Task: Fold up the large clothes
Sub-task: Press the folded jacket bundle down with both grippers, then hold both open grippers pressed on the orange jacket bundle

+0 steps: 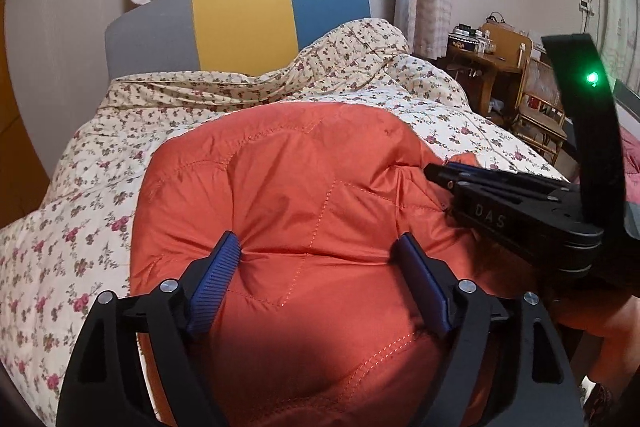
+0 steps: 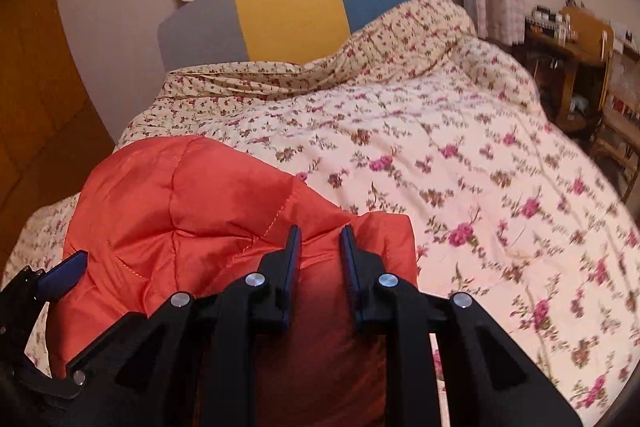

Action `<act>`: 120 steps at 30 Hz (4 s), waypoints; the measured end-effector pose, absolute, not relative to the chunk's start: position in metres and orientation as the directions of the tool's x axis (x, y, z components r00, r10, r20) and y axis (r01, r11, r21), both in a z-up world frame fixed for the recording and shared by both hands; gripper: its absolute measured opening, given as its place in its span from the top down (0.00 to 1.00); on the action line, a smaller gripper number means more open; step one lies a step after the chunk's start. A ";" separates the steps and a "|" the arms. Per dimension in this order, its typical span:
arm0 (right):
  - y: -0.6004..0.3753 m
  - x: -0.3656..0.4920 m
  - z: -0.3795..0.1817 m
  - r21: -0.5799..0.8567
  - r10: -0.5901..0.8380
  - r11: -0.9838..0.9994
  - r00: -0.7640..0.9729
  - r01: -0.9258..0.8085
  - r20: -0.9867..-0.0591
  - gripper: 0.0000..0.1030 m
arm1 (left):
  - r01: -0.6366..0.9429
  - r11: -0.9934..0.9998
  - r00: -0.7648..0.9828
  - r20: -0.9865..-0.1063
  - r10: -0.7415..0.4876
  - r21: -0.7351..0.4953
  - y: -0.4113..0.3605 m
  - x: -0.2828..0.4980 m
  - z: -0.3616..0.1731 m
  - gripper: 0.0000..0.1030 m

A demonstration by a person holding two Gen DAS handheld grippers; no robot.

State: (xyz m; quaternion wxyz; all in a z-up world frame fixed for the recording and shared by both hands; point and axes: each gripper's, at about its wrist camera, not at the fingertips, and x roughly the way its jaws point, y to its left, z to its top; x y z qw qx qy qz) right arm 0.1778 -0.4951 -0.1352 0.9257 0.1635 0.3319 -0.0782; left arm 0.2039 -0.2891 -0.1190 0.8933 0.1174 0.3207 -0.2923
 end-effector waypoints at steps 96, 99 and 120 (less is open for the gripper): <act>-0.474 0.167 -0.157 0.200 -0.094 0.935 0.746 0.294 -0.659 0.79 | 0.411 0.910 0.658 -0.673 -0.337 -0.054 -0.241 0.227 -0.146 0.03; -0.472 0.166 -0.161 0.199 -0.111 0.931 0.760 0.304 -0.640 0.79 | 0.407 0.913 0.705 -0.629 -0.327 -0.019 -0.244 0.217 -0.150 0.03; -0.470 0.143 -0.144 0.235 -0.111 0.924 0.799 0.302 -0.591 0.39 | 0.426 0.895 0.667 -0.620 -0.412 -0.136 -0.216 0.207 -0.146 0.03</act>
